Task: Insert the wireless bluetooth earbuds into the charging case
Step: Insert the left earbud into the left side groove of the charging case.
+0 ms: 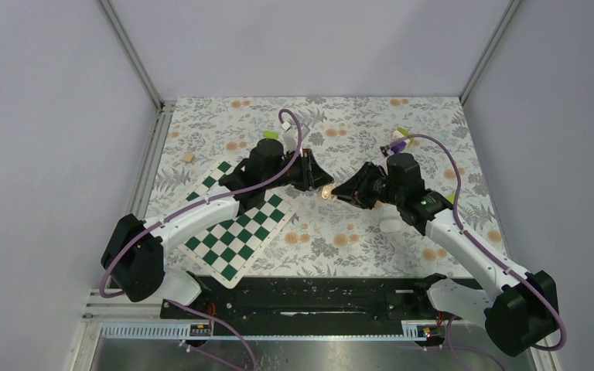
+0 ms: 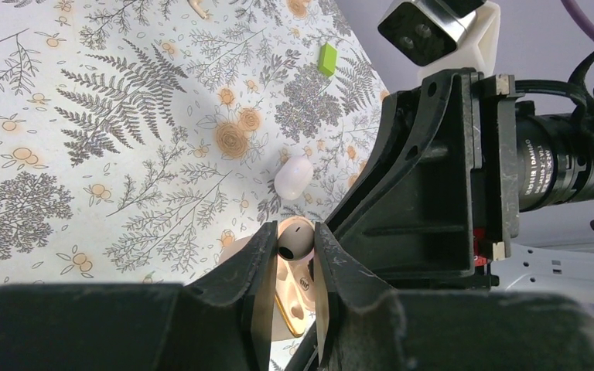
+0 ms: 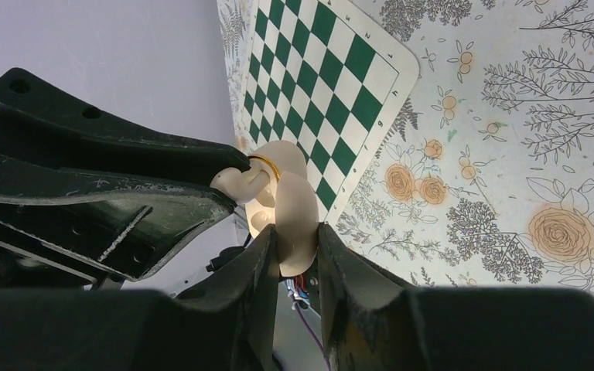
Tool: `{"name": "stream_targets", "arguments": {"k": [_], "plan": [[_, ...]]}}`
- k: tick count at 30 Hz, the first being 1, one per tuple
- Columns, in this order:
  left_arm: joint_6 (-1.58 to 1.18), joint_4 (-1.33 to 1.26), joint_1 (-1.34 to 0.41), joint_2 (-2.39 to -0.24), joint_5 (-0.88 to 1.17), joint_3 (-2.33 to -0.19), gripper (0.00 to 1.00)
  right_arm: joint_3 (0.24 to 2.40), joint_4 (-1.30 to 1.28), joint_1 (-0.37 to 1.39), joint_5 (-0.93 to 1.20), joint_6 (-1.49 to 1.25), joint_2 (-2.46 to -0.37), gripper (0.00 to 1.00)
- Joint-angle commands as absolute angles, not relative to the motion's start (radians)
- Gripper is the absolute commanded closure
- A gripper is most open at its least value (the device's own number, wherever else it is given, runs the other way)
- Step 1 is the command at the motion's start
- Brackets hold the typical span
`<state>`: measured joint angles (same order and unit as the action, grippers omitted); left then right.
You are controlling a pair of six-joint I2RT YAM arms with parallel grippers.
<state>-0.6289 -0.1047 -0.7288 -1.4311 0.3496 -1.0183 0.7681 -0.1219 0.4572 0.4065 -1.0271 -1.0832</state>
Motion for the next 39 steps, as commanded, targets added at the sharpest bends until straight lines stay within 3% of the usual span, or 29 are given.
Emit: {"name": "stream_targets", "arguments": {"k": [1,10,16,39], "plan": [[-0.52,-0.003,-0.715,-1.414,0.325,-1.023,1.0,0.797,-0.071,0.449,0.408,-1.041,-1.042,1.0],[-0.49,0.029,-0.72,-1.426,0.34,-1.035,1.0,0.816,-0.077,0.446,0.409,-1.037,-1.033,1.0],[-0.48,0.05,-0.728,-1.44,0.331,-1.049,0.86,0.821,-0.075,0.446,0.418,-1.037,-1.027,1.0],[-0.469,0.082,-0.735,-1.432,0.285,-1.066,0.57,0.836,-0.107,0.446,0.415,-1.01,-1.015,1.0]]}}
